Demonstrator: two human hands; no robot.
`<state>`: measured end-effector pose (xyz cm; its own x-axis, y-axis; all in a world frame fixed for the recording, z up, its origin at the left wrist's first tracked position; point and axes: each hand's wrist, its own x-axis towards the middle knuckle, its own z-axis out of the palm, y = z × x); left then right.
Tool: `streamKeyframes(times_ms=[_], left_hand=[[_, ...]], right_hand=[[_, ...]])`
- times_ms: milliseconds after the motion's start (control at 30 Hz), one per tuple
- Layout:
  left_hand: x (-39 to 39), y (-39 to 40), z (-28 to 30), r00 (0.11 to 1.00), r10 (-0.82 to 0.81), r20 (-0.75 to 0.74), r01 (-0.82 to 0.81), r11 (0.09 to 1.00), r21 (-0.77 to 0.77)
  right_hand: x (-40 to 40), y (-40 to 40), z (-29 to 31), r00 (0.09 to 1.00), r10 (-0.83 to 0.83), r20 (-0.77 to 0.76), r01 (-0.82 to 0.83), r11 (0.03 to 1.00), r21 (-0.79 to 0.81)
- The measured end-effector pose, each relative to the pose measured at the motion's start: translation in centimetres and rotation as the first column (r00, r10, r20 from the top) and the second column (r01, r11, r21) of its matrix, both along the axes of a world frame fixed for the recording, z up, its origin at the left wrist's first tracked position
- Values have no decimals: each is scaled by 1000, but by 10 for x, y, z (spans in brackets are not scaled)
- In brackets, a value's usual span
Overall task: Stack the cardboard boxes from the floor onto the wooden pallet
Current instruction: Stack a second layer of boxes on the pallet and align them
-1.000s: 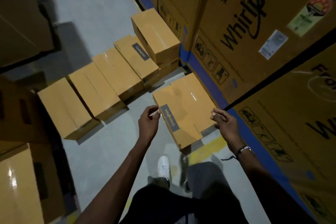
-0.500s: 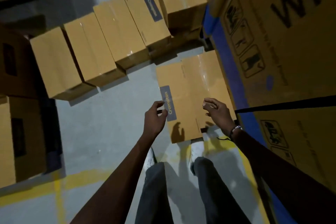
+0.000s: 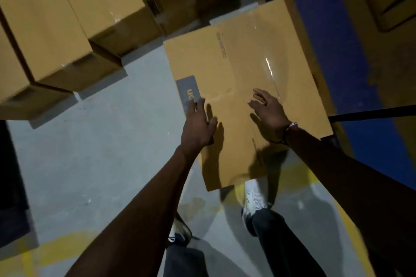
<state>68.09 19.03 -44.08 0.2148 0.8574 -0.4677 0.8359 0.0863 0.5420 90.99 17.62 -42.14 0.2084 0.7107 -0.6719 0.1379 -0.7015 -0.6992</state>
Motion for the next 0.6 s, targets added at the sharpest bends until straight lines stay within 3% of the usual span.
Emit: streamKeyframes(times_ms=[200, 433, 600], left_hand=[[15, -5, -40, 995, -44, -85, 39, 998, -55], [6, 6, -26, 988, 156, 9, -154, 978, -138], [-11, 10, -21, 953, 302, -7, -295, 925, -239]], right_hand=[[-21, -4, -37, 998, 61, 7, -61, 998, -23], [-38, -10, -34, 994, 111, 12, -111, 994, 14], [-63, -12, -40, 983, 183, 13, -183, 983, -6]])
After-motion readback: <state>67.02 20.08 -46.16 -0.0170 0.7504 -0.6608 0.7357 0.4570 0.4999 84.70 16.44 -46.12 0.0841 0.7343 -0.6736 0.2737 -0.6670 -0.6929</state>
